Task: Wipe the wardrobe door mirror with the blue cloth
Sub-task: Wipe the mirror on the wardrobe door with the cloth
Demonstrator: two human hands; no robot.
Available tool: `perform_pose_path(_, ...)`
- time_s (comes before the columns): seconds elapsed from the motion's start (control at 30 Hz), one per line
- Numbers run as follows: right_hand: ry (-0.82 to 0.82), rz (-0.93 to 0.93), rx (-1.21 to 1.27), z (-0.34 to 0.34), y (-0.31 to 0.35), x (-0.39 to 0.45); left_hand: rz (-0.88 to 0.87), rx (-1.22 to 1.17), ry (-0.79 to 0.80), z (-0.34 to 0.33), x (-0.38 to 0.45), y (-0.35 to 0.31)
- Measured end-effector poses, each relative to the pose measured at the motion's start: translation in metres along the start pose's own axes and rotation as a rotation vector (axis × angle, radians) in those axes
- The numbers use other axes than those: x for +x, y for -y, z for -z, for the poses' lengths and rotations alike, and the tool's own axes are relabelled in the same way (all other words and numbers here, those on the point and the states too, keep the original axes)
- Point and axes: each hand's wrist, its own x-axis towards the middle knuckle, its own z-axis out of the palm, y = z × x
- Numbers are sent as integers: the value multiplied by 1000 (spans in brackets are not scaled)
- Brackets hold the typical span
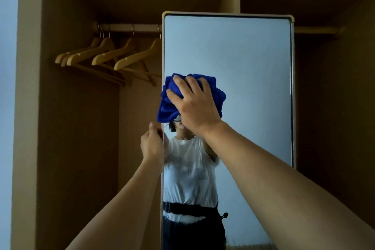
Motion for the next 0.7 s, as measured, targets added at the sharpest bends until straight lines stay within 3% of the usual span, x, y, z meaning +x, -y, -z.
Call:
perform_pose_path(0.23, -89, 190, 133, -10, 12, -66, -57, -17, -9, -4, -1, 0)
perform_pose_path(0.4, -117, 407, 79, -14, -15, -67, -95, 73, -8, -4, 3, 4)
perform_pose_path(0.5, -159, 350, 67, -16, -33, -56, -94, 101, -44, -5, 5, 5)
perform_pose_path(0.7, -207, 54, 67, -6, -77, -17, -93, 89, -106, -7, 6, 5)
